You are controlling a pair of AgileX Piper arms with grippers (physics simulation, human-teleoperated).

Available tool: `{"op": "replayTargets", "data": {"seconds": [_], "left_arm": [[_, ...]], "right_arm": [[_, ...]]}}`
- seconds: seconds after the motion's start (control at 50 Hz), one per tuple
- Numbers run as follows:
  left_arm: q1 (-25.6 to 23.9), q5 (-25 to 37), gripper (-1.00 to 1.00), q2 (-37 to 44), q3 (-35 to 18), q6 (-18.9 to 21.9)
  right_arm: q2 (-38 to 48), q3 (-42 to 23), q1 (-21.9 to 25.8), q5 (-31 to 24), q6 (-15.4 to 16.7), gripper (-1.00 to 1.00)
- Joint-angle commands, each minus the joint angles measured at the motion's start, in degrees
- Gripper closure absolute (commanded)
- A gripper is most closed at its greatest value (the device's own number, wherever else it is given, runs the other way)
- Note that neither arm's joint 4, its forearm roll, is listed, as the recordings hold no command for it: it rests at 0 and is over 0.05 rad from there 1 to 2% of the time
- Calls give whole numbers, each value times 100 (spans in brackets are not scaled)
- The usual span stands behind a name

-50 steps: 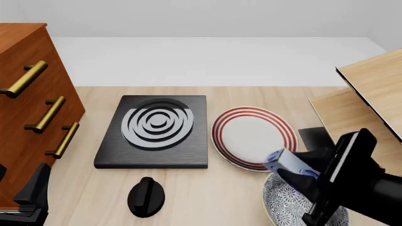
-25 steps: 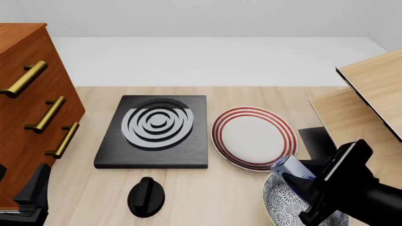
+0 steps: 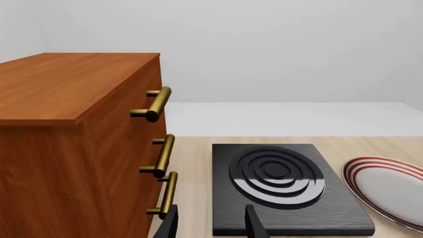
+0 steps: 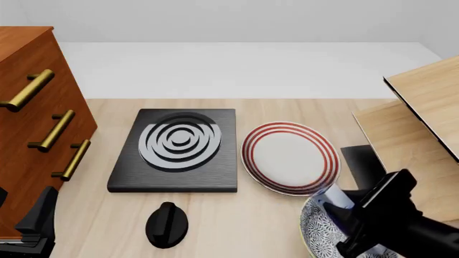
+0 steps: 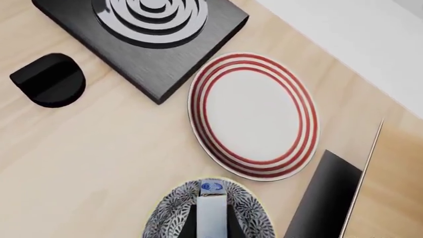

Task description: Pick up the cream cheese and put it in the bowl.

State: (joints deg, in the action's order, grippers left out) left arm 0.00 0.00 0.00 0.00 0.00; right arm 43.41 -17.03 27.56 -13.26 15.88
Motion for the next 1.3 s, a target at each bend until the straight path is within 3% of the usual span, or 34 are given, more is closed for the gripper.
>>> {"op": "replayTargets", "data": {"seconds": [0.02,0.6,1.16,1.18,1.3], "left_arm": [[0,0,-100,0,0,0],[0,0,-100,0,0,0],[0,0,-100,0,0,0],[0,0,-100,0,0,0],[0,0,-100,0,0,0]], "right_arm": [[223,183,-115,381,-147,100],[798,634,-329,1237,-320,100],[897,697,-317,1355,-349,100],[903,702,-316,1362,-343,-100],[857,693,-297,1309,-344,-100]]}}
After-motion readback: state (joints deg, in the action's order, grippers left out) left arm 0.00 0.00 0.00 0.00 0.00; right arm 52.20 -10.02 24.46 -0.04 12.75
